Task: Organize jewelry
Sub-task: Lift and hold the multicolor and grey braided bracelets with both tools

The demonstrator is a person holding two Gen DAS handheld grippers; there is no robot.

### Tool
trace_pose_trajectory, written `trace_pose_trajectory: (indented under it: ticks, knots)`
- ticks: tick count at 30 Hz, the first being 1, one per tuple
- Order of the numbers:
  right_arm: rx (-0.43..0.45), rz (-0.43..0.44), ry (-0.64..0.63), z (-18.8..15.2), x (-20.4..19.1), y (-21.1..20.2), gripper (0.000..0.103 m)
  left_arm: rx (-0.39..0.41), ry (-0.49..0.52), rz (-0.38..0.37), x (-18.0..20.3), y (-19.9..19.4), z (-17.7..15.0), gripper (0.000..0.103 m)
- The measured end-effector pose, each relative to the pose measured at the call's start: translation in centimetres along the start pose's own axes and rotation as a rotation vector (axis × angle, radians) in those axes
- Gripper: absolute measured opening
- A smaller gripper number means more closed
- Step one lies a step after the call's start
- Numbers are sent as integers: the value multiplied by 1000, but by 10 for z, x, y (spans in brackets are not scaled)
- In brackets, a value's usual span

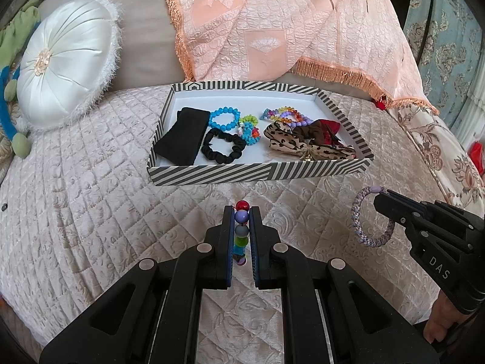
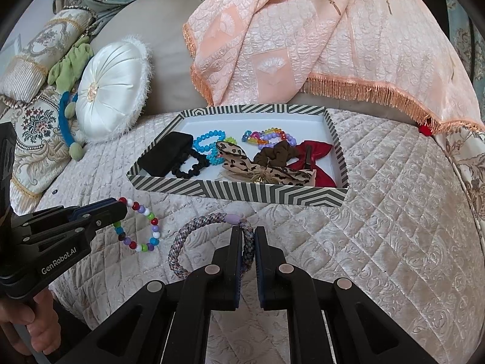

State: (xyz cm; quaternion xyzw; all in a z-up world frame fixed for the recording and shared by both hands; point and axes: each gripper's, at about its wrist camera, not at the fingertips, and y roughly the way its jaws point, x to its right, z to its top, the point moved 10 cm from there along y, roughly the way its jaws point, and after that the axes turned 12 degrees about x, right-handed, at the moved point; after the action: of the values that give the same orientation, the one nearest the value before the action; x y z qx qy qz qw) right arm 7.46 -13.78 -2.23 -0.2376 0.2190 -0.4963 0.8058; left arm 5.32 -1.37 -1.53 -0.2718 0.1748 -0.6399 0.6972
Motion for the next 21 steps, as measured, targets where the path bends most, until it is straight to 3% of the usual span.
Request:
trace_pose_trajectory:
  ticks: [15, 21]
  knots:
    - [1, -1, 3, 1, 1, 1, 7, 4, -1, -9, -1, 0, 3, 8]
    - [12, -12, -7, 22, 7, 13, 7, 16, -4, -29, 0, 1, 23, 8]
